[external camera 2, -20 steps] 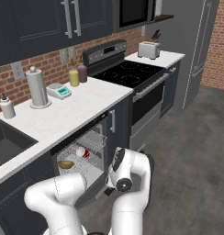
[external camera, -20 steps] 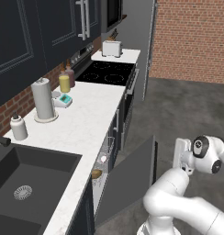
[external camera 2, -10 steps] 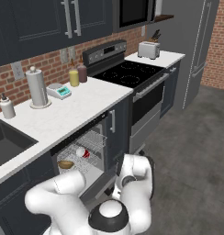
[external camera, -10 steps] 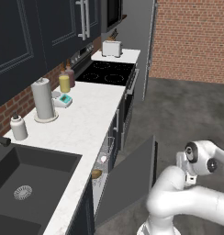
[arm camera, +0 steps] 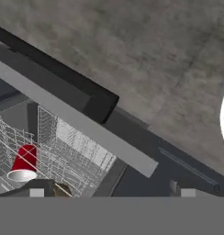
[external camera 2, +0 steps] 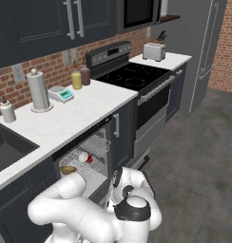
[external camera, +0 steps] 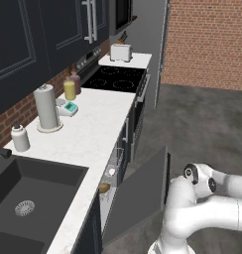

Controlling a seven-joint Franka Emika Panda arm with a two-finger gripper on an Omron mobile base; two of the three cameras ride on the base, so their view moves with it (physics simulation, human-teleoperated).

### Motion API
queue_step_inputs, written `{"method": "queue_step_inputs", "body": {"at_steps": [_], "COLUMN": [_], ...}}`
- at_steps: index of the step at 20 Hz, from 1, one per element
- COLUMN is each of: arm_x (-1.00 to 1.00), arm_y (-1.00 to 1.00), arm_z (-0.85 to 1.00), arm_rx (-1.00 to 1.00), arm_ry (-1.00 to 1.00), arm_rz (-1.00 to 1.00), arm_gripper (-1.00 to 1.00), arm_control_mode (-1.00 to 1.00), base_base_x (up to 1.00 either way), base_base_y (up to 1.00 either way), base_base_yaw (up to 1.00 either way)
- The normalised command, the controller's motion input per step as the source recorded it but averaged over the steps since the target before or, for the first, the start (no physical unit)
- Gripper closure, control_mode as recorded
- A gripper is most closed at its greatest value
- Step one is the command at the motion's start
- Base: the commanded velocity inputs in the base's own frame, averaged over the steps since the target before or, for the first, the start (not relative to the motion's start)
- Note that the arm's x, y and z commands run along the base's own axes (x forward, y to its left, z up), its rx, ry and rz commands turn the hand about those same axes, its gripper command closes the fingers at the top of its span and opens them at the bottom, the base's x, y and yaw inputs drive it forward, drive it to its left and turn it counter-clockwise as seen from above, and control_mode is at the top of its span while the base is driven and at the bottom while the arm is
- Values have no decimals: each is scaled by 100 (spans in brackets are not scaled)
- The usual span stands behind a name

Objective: Pick up the cup and bowl from the counter, place them in the dishwasher, and close the dishwasher door.

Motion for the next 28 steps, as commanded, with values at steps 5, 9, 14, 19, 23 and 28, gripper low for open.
{"method": "queue_step_inputs", "body": {"at_steps": [5,9,14,19,23,28], "arm_x": [28,28,2,0,3,10], "arm_y": [0,-16,-94,-100,-100,-100], "arm_z": [-2,-44,-21,1,0,0], "arm_rx": [30,24,19,14,10,3], "arm_ry": [0,5,4,6,15,17], "arm_rz": [49,43,26,13,9,9], "arm_gripper": [-100,-100,-100,-100,-100,-100], "arm_control_mode": [-100,-100,-100,-100,-100,-100], "base_base_x": [0,0,0,0,0,0], "base_base_y": [0,0,0,0,0,0], "base_base_yaw": [0,0,0,0,0,0]}}
